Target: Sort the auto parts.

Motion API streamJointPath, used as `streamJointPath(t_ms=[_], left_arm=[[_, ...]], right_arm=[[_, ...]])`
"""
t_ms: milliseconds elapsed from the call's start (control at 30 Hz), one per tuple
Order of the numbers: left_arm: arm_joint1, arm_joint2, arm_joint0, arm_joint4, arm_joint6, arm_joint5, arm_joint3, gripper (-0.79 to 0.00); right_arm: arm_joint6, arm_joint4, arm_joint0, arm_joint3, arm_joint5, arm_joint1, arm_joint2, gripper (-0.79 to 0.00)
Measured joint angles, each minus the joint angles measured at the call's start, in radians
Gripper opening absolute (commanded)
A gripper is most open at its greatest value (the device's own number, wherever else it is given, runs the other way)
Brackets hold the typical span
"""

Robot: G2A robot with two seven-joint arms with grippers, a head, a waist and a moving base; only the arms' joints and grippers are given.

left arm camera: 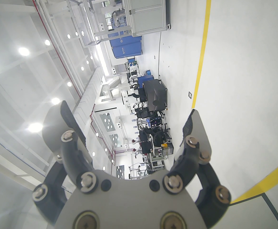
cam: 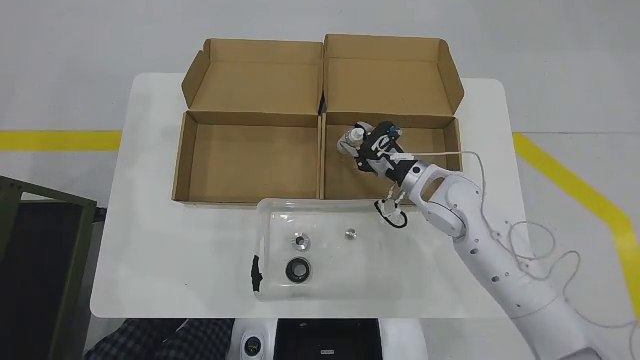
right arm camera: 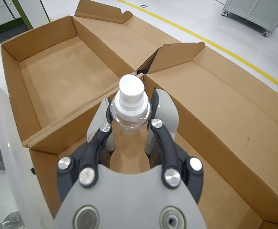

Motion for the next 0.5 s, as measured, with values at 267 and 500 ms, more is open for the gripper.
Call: streamJointPath(t_ms=[267, 500], left_arm=[[0.000, 0.000, 0.000, 0.000, 0.000, 0.000, 0.000, 0.000], [0.000, 0.000, 0.000, 0.000, 0.000, 0.000, 0.000, 0.000]], right_arm=[[0.024, -0.020, 0.031, 0.046, 0.011, -0.017, -0.024, -0.486], [0.035, -0.023, 0.051, 0.089, 0.015, -0.032, -0.042, -0.397]])
